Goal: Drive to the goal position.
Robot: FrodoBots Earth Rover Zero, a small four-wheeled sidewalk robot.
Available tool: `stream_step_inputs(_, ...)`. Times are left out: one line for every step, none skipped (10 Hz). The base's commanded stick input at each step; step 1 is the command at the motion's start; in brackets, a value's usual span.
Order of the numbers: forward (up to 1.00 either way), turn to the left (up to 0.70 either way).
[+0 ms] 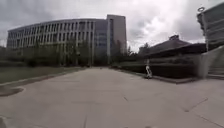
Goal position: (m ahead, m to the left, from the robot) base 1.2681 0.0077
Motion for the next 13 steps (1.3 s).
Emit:
stream_step_inputs(1.00, 0.00)
stream_step_inputs(1.00, 0.00)
stream_step_inputs(1.00, 0.00)
stream_step_inputs(1.00, 0.00)
stream_step_inputs(1.00, 0.00)
stream_step_inputs(1.00, 0.00)
stream_step_inputs(1.00, 0.00)
stream_step_inputs(1.00, 0.00)
stream_step_inputs(1.00, 0.00)
stream_step_inputs(1.00, 0.00)
stream_step_inputs(1.00, 0.00)
stream_step_inputs(1.00, 0.00)
stream_step_inputs(1.00, 0.00)
